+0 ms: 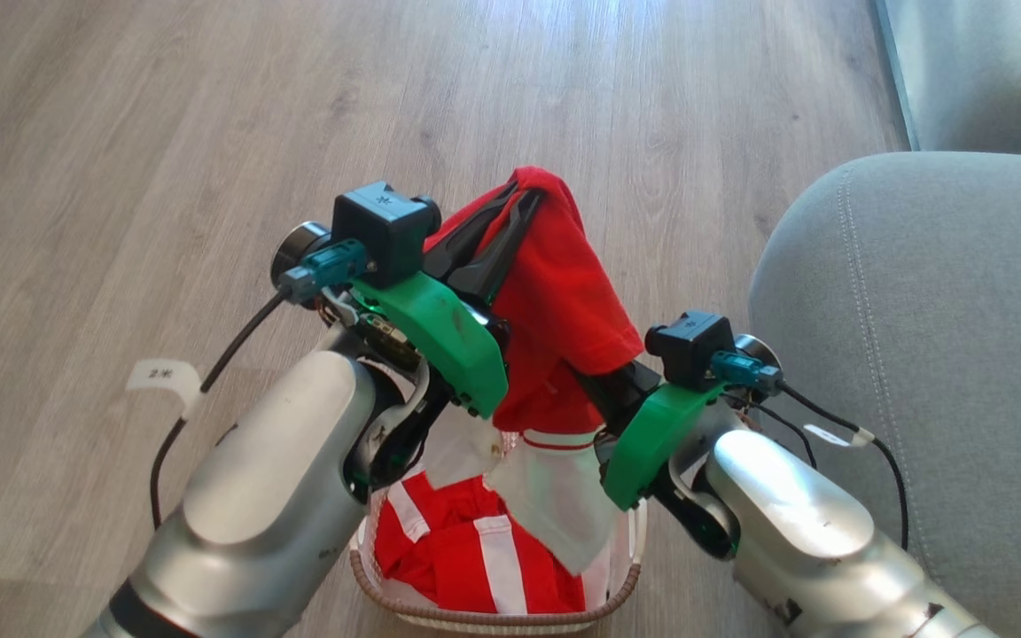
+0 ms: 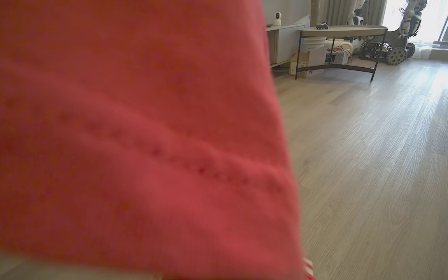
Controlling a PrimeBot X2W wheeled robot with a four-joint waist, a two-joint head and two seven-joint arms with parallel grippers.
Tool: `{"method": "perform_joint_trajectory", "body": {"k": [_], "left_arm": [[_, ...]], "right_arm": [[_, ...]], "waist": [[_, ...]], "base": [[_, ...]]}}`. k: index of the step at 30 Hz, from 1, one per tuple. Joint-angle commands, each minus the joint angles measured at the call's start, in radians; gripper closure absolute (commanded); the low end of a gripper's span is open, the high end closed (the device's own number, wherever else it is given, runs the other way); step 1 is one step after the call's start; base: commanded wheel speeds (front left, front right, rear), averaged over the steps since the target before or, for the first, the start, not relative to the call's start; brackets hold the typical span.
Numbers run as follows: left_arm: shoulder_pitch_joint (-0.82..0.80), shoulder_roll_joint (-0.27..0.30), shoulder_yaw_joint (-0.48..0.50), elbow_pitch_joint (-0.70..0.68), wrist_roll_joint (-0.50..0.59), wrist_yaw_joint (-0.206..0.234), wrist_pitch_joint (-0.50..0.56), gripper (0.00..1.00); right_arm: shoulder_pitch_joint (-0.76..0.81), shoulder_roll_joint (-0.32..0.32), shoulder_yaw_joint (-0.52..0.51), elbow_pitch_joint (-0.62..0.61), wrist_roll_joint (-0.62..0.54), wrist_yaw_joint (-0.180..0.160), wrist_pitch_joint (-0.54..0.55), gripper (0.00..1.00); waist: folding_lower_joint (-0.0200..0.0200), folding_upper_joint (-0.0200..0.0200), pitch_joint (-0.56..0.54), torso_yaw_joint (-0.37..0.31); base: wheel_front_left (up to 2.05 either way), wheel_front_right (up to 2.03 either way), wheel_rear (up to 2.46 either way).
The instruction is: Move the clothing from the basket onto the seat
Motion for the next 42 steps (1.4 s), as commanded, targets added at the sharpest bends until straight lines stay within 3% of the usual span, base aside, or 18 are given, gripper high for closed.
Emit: {"method": "perform_joint_trajectory", "body": {"k": [1,7,23,24,25,42], "left_arm": [[-0.074,0.015,0.036,-0.032,-0.005,0.001,-0.014,1.00],[-0.066,0.028,0.045,-0.024,-0.009,0.009,-0.020,1.00],[0.018,0.085,0.047,-0.013,-0.017,0.037,-0.025,1.00],[0.024,0.084,0.046,-0.011,-0.019,0.039,-0.025,0.47],[0.029,0.082,0.045,-0.010,-0.023,0.040,-0.024,0.00],[0.071,0.084,0.001,-0.043,-0.008,0.025,-0.074,0.00]], "right_arm": [[-0.040,0.009,0.000,-0.040,0.011,0.000,-0.007,1.00],[-0.030,-0.001,-0.033,-0.079,0.009,0.000,-0.007,1.00],[0.055,-0.032,-0.294,-0.248,-0.066,0.000,-0.007,1.00],[0.059,-0.033,-0.301,-0.258,-0.070,0.000,-0.007,1.00],[0.062,-0.035,-0.306,-0.267,-0.074,0.000,-0.007,1.00],[0.149,-0.114,-0.423,-0.438,-0.005,0.000,-0.007,1.00]], "waist": [[0.0000,0.0000,-0.002,-0.002],[0.0000,0.0000,-0.004,-0.015],[0.0000,0.0000,-0.007,-0.102],[0.0000,0.0000,-0.006,-0.109],[0.0000,0.0000,-0.006,-0.117],[0.0000,0.0000,0.012,-0.299]], "base": [[0.00,0.00,0.00],[0.00,0.00,0.00],[0.00,0.00,0.00],[0.00,0.00,0.00],[0.00,0.00,0.00],[0.00,0.00,0.00]]}}
